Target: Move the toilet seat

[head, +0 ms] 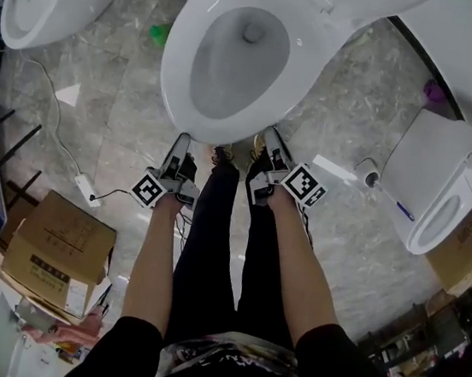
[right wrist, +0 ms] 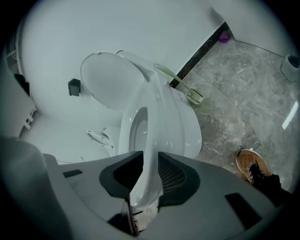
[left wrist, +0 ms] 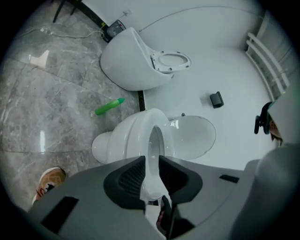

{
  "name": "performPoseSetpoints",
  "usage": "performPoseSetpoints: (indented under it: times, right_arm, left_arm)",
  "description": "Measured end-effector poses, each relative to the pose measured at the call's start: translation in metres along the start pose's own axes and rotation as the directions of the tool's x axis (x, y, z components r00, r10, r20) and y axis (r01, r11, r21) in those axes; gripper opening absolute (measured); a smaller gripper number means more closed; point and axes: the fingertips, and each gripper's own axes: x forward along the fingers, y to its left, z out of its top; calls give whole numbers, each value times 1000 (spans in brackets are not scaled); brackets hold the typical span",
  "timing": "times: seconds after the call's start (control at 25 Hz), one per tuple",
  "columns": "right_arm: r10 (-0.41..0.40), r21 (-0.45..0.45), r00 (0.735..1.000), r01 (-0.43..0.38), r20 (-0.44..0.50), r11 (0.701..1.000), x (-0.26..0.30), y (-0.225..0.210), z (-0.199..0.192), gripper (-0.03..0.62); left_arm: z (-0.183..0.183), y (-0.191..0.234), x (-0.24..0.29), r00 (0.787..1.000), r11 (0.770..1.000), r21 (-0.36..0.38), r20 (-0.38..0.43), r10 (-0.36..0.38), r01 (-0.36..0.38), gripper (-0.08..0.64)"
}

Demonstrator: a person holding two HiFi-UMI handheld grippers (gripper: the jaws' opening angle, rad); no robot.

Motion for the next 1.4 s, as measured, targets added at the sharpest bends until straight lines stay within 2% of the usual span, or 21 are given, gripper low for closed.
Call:
performPoseSetpoints:
  times: [0.08, 0.16, 0.2, 0.36, 0.48, 0.56, 0.68, 1.16, 1.4]
  right_arm:
    - [-5, 12, 1000, 5, -2, 1000, -4, -6, -2, 125]
    - [-5, 8, 1000, 5, -31, 1000, -4, -11, -8, 141]
    - [-4, 4, 999, 4, -43, 1000, -2, -12, -10, 141]
    - [6, 4, 999, -6, -45, 1000, 11, -9, -11, 149]
    - [17, 21, 999, -16, -51, 1000, 17, -10, -16, 156]
    - [22, 30, 998, -20, -55, 999, 20, -7, -18, 164]
    - [50, 92, 998, -46, -43, 995, 19, -4, -18, 144]
    - [87, 131, 996, -83, -23, 988, -3, 26, -12, 141]
    - [109, 156, 994, -106, -12, 982, -18, 49, -5, 141]
  left_arm:
    - [1, 1, -4, 999, 1000, -13, 21, -25, 25, 130]
    - [1, 7, -9, 1000, 1000, -20, 25, -11, 11, 190]
    - [1, 10, -10, 1000, 1000, -18, 25, 4, -3, 192]
    - [0, 19, -1, 999, 1000, 8, -15, 29, -29, 191]
    - [-1, 17, 10, 999, 999, -15, -18, 30, -30, 176]
    - [-2, 15, 14, 999, 998, -44, -3, 39, -39, 133]
    - [-1, 12, 11, 999, 997, -72, 10, 42, -41, 130]
    - [1, -28, -6, 999, 1000, -20, -34, -4, 3, 121]
    - [4, -63, -16, 998, 999, 6, -39, -44, 44, 119]
